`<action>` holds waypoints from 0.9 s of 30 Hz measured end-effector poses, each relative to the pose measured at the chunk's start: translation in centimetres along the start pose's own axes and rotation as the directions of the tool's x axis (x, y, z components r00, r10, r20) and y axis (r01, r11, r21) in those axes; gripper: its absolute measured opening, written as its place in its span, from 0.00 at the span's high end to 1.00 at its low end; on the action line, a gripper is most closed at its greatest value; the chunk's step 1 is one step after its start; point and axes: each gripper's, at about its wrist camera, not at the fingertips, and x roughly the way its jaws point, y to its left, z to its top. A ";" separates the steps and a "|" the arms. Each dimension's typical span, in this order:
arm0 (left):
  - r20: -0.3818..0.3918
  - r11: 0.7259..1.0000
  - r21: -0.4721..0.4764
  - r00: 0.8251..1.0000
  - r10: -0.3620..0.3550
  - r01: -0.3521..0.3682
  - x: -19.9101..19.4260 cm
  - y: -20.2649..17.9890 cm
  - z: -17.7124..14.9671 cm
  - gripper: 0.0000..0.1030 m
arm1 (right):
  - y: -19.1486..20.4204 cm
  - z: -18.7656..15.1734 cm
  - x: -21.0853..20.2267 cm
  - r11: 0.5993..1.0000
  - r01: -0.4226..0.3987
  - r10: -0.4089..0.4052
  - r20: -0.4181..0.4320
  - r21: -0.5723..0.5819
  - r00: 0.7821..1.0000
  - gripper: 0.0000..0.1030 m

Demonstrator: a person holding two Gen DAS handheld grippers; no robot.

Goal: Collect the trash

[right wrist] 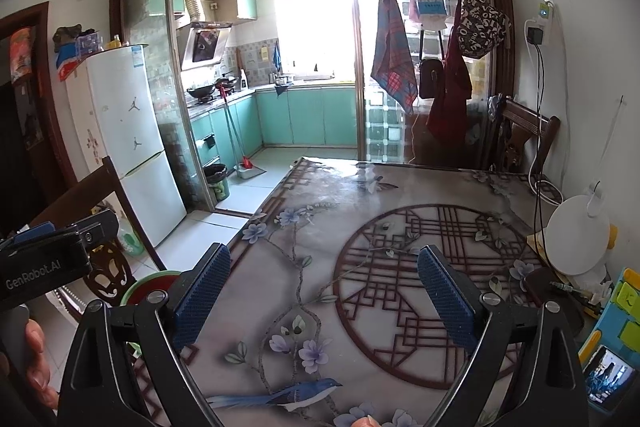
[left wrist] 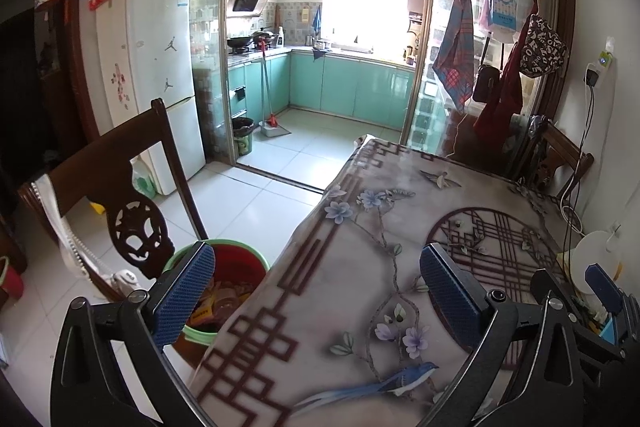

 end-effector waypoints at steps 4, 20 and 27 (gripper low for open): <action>-0.001 1.000 0.000 1.000 -0.001 0.001 0.0 0.0 0.0 0.00 | -0.1 -0.1 0.4 1.000 -0.001 0.001 -0.008 0.006 1.000 0.08; -0.013 1.000 -0.002 1.000 -0.009 0.009 0.4 -0.2 0.0 0.00 | 0.0 -0.1 0.7 1.000 -0.003 0.003 -0.016 0.007 1.000 0.08; -0.033 1.000 0.008 0.999 -0.022 0.022 1.3 -0.9 -0.5 0.00 | -0.3 -0.4 1.5 1.000 0.000 0.001 -0.036 0.013 0.999 0.08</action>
